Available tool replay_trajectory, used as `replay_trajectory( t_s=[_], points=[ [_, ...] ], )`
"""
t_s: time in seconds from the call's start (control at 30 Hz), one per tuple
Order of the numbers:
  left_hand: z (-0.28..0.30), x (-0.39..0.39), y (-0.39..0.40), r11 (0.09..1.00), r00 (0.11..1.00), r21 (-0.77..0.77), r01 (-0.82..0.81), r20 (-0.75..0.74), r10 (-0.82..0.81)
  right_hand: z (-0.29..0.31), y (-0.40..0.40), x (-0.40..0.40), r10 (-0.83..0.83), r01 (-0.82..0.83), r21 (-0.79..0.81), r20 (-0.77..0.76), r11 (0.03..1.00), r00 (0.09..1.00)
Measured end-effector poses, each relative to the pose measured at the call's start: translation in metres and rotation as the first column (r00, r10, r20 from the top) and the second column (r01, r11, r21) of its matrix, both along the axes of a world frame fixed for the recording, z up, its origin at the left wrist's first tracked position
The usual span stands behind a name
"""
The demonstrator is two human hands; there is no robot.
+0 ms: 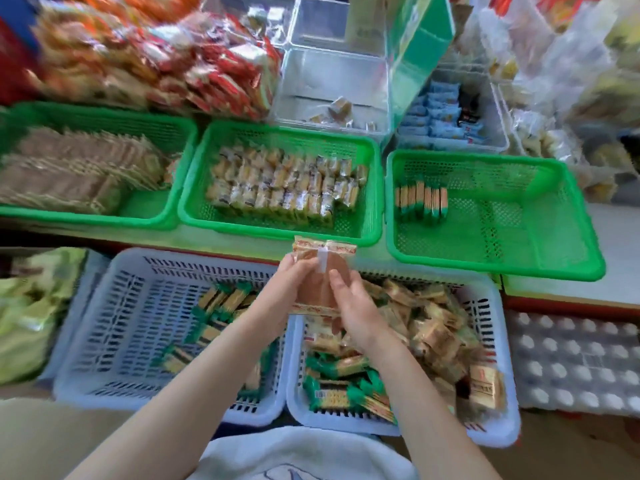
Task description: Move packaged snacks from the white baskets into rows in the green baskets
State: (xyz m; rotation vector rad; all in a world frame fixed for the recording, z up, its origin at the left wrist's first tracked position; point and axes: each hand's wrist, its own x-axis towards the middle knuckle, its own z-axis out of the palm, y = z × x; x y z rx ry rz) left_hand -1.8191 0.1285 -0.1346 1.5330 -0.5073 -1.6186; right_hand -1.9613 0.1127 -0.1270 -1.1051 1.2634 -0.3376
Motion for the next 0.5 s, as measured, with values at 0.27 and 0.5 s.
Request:
replay_trajectory(
  t_s=[0.27, 0.5],
  points=[
    [-0.026, 0.251, 0.036, 0.998, 0.701, 0.014, 0.069, 0.71, -0.059, -0.016, -0.001, 0.192, -0.029, 0.023, -0.065, -0.103, 0.998, 0.994],
    [-0.063, 0.448, 0.051, 0.925, 0.175, 0.333, 0.181, 0.915, -0.364, -0.026, -0.026, 0.381, -0.016, 0.006, -0.119, -0.083, 0.993, 0.996]
  ],
)
